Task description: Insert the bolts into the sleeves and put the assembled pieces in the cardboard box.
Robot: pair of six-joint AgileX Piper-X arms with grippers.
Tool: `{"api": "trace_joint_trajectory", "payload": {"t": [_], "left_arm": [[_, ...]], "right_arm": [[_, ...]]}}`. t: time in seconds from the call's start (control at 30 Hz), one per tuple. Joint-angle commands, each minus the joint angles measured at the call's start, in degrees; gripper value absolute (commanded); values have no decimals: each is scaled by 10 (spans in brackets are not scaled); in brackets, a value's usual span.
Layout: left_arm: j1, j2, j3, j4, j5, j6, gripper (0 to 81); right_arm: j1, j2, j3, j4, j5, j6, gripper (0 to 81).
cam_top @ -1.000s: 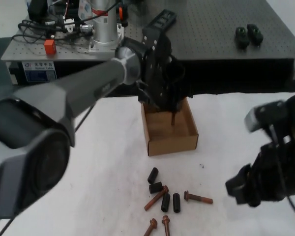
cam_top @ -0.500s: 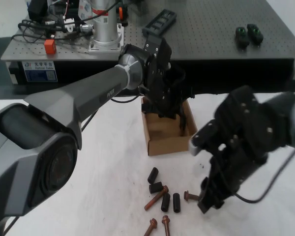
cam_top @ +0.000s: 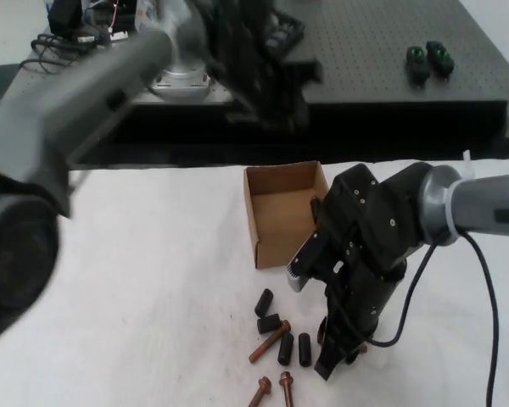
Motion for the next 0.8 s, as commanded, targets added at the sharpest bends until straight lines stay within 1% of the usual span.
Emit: {"api": "trace_joint_trajectory", "payload": {"t": [0.0, 0.03, 0.07, 0.13, 0.2, 0.33, 0.4, 0.53, 0.63, 0.7, 0.77], "left_arm": [[-3, -8, -1, 64, -46, 56, 225], [-3, -15, 6, 85, -64, 78, 225], [-3, -21, 14, 98, -73, 93, 225], [-5, -39, 51, 113, -74, 116, 225], [-12, -60, 100, 111, -78, 138, 225], [-38, -100, 209, 102, -82, 224, 225], [-56, -103, 249, 94, -80, 261, 225], [-102, -95, 288, 88, -73, 312, 225], [-137, -80, 295, 69, -75, 320, 225], [-154, -69, 295, 55, -87, 331, 225], [-166, -56, 295, 47, -113, 341, 225]], "right_arm": [[1, 18, 1, -14, 15, -4, 144], [1, 18, 1, -14, 17, -4, 64], [1, 18, 1, -14, 21, -4, 21], [-2, 16, 2, -19, 35, 18, 29], [-12, 7, 3, -22, 33, 49, 29], [-44, -45, 23, -27, -25, 102, 29], [-60, -83, 54, -37, -36, 128, 29], [-84, -176, 131, -48, -44, 158, 29], [-98, -252, 190, -52, -46, 177, 29], [-107, -294, 225, -52, -56, 189, 29], [-111, -334, 252, -52, -61, 199, 29]]}}
